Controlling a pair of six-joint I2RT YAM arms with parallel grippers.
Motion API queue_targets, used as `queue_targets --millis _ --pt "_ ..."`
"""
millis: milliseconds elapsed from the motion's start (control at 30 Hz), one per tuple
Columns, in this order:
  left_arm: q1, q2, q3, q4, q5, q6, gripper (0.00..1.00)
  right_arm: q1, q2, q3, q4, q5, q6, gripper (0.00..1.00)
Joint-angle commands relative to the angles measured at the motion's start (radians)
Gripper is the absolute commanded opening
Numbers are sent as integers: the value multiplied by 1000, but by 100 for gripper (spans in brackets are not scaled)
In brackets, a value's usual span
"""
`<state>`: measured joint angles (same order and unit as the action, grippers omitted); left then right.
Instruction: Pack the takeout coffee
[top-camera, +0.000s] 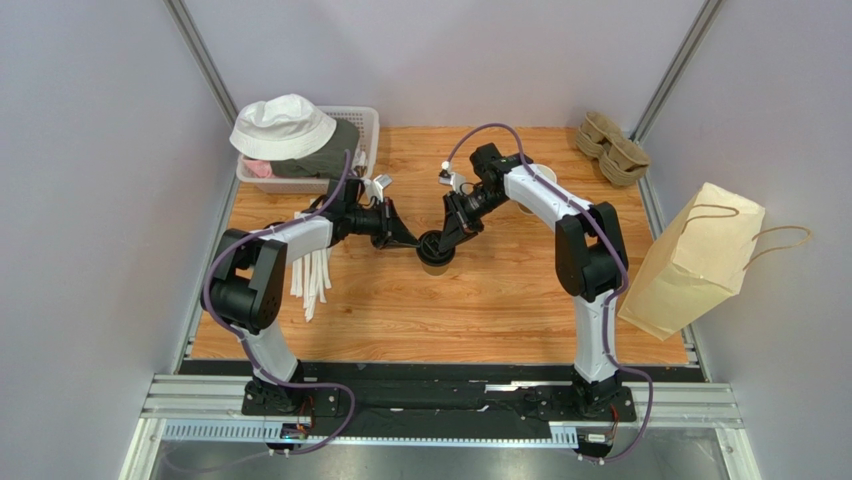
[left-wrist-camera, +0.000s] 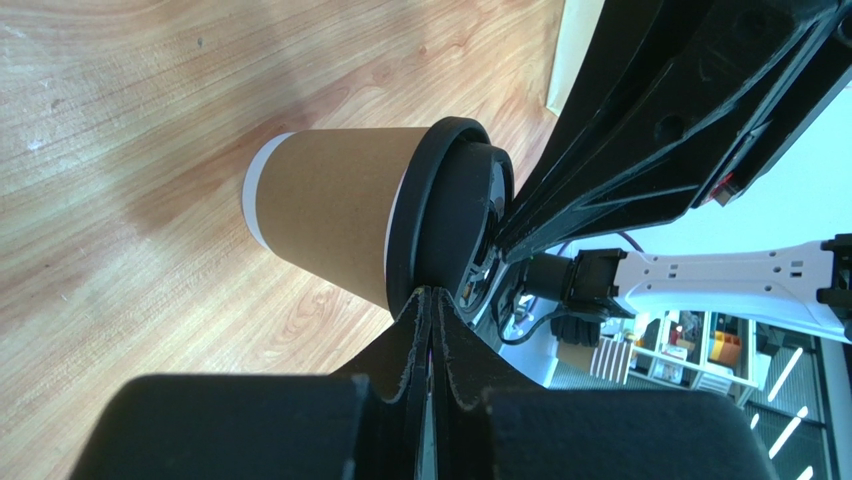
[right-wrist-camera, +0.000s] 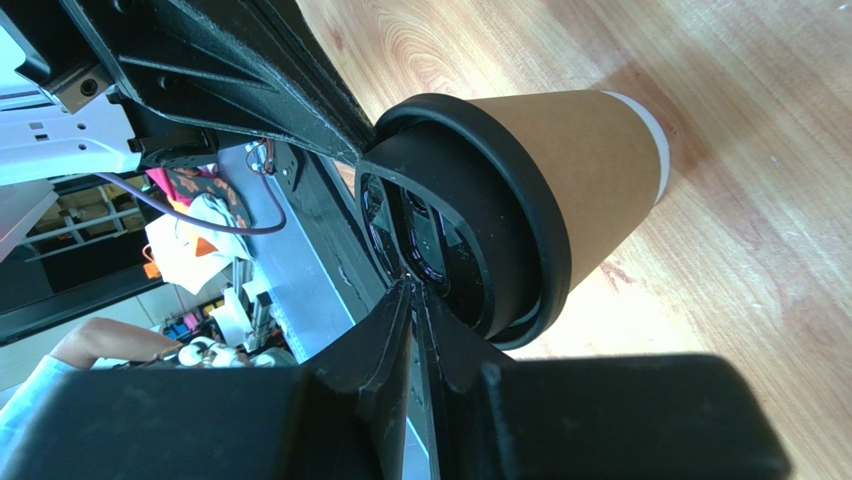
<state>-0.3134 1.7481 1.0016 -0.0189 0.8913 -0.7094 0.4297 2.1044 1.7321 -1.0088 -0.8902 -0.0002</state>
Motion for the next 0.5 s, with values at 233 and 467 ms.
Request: queue_targets --millis 233,467 --pt "-6 109 -15 -138 -186 74 1 9 72 -3 21 132 -47 14" --pt "-6 160 25 -194 -219 100 0 7 91 -16 26 137 -55 14"
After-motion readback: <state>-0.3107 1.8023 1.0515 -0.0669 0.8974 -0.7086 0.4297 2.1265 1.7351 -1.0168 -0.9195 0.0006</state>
